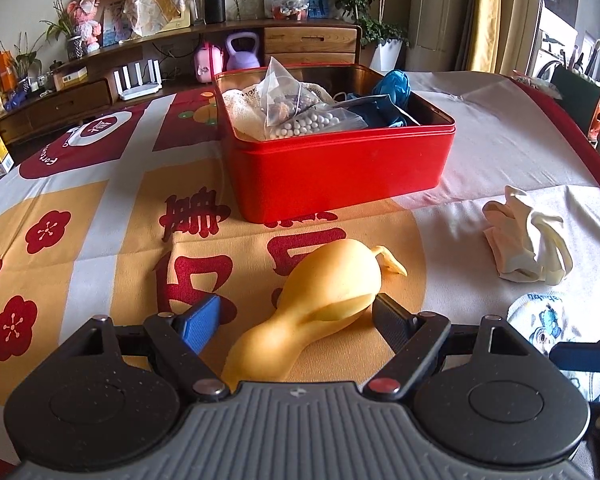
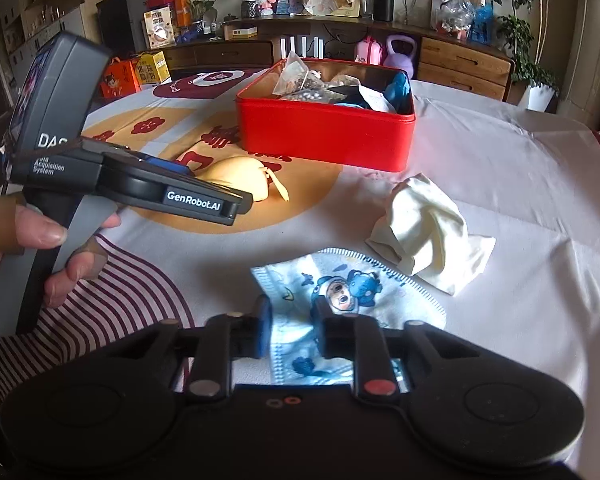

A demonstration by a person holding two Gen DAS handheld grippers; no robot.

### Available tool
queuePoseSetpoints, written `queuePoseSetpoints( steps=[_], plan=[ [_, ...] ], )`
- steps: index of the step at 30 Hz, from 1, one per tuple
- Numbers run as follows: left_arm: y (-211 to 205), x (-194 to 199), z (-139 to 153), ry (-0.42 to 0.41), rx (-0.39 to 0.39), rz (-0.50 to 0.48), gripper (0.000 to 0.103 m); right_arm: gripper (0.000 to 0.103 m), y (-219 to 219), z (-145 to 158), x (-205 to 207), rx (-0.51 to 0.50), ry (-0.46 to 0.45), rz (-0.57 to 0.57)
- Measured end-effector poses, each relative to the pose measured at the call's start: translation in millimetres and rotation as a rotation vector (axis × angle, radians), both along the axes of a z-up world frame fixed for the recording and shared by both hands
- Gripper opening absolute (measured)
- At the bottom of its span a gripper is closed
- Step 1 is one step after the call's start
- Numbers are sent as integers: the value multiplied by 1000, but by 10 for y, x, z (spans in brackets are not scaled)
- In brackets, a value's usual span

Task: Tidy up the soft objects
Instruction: 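Grasp the yellow rubber duck with the left gripper while the right grasps the blue mask, then lift the duck and mask and carry both over the red tin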

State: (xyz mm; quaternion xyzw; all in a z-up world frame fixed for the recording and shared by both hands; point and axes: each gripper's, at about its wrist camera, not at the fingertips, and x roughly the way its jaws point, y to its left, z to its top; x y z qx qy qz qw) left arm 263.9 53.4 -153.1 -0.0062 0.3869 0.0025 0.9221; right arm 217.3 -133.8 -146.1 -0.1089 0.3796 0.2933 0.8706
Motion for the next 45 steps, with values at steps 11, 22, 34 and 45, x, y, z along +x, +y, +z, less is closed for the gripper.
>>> queuePoseSetpoints(
  steps=[11,22,34,45],
  plan=[
    [-24,-41,64,-13,-16,-13,48,8,-145,87,-28,47,-13,-53],
    [-147,-145,185,1,15,-46,28,6,-533,289,-26,143,15,-155],
    [-225,-451,459,23,-41,-31,28,5,-788,594,-147,206,-8,-193],
    [-230,-629,800,9,-105,0,28,5,-845,965,-145,246,-33,-164]
  ],
)
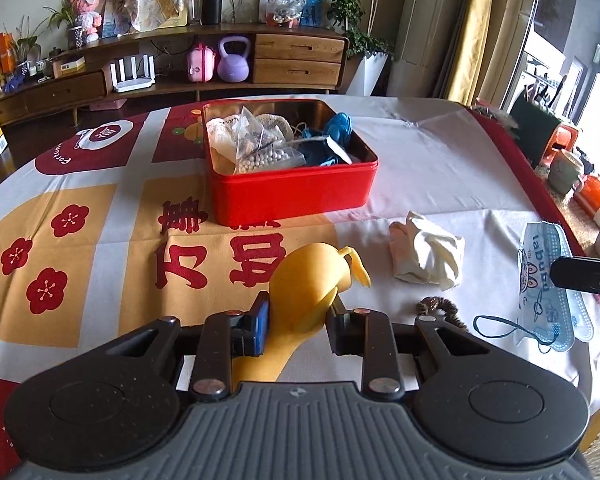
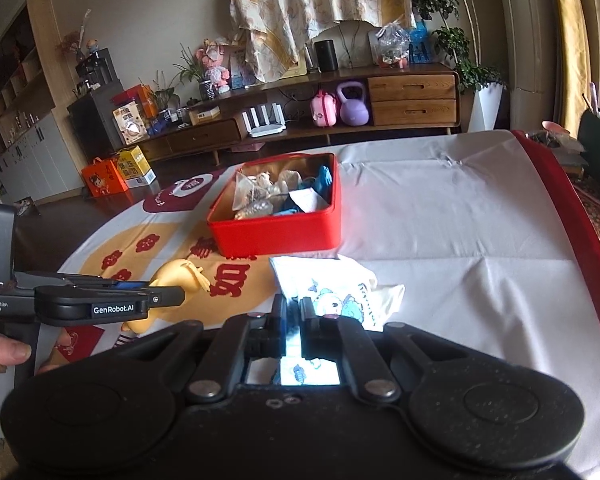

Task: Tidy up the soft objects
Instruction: 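Lift the duck and mask and carry both over the red tin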

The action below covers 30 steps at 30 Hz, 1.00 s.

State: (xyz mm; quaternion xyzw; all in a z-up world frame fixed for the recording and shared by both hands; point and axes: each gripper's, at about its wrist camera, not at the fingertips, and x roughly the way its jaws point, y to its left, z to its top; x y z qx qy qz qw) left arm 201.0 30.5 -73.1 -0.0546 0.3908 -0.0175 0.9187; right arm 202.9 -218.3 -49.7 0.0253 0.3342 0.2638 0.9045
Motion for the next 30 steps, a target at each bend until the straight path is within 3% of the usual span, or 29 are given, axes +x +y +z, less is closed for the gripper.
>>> queuePoseSetpoints(
  steps=[14,30],
  plan=[
    [-22,234,542,-66,-11,-12,28,5,317,424,290,-15,-72,109],
    [133,921,662,-100,51,-31,28,5,742,571,961,-44,-120,175]
  ],
)
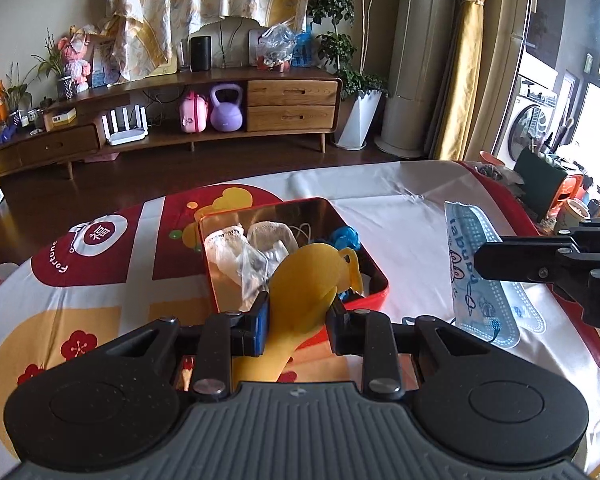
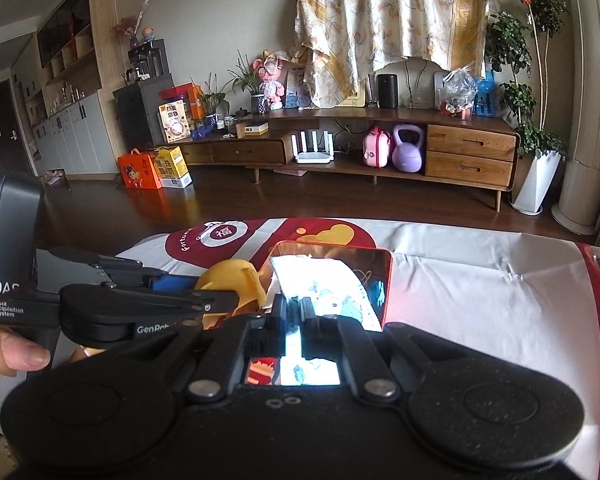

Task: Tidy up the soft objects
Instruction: 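Lift the duck and mask and carry both over the red tin, then lower the duck and mask into the tin and open both grippers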

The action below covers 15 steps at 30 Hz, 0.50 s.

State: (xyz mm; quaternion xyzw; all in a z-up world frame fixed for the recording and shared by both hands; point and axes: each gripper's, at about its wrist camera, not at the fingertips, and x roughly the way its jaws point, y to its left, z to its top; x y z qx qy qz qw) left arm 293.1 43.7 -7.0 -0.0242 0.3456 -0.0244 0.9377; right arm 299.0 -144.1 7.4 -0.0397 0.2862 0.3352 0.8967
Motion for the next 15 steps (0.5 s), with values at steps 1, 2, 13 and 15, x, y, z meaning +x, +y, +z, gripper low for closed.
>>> queuePoseSetpoints(
  steps=[1,2,13,15],
  plan=[
    [22,63,-8,-2,2,4,28,5,18,-16,44,0,1,2],
    [49,125,-14,-4,4,9,28,5,42,-32,91,-2,1,4],
    [287,870,-86,-24,4,49,28,5,313,-299,583,-40,-1,18],
    [292,977,-133,-26,8,54,28,5,354,-354,647,-38,5,22]
  ],
)
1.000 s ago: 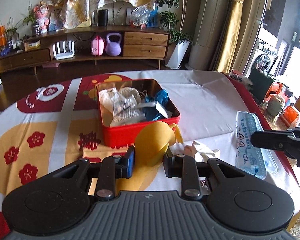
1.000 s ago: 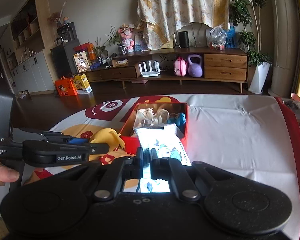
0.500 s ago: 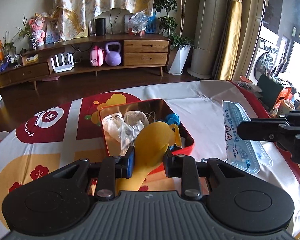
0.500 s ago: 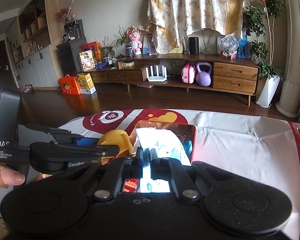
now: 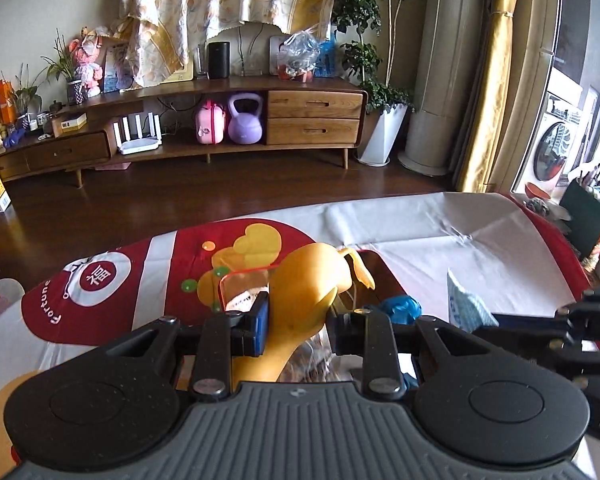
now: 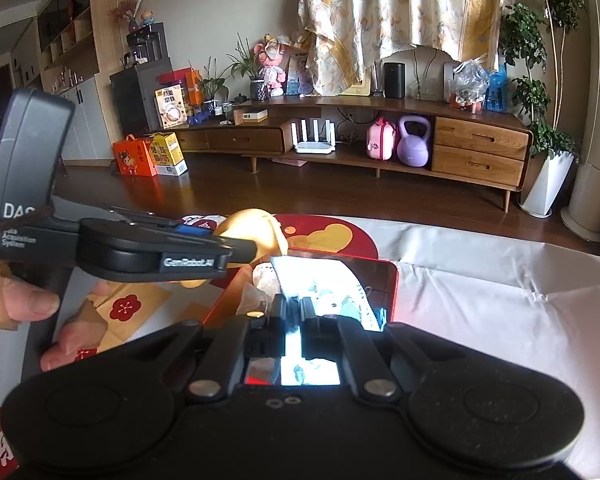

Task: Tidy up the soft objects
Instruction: 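Lower the duck and mask into the tin and open both grippers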

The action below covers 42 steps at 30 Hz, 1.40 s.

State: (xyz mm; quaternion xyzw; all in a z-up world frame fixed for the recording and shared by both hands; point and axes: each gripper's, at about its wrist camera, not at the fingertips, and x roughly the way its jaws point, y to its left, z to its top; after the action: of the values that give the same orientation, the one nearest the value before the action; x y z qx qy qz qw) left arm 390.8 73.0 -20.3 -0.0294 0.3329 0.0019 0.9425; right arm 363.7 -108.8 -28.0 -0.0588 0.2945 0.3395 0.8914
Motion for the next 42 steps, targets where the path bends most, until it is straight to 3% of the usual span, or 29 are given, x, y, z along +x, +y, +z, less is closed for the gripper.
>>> queuePoseSetpoints(
  steps=[17,35,38,42],
  plan=[
    [-51,669,-581,80,14,-32,28,5,290,-569,285,-80,61,32],
    [-63,890,-887,163,12,-31,28,18,307,-676,357,-64,128,-5],
    [-77,877,-869,165,26,-20,33,21,301,-671,363,-67,131,-9],
    [-87,808,-793,134,29,-25,55,27,279,-643,368,-62,135,-17]
  ],
)
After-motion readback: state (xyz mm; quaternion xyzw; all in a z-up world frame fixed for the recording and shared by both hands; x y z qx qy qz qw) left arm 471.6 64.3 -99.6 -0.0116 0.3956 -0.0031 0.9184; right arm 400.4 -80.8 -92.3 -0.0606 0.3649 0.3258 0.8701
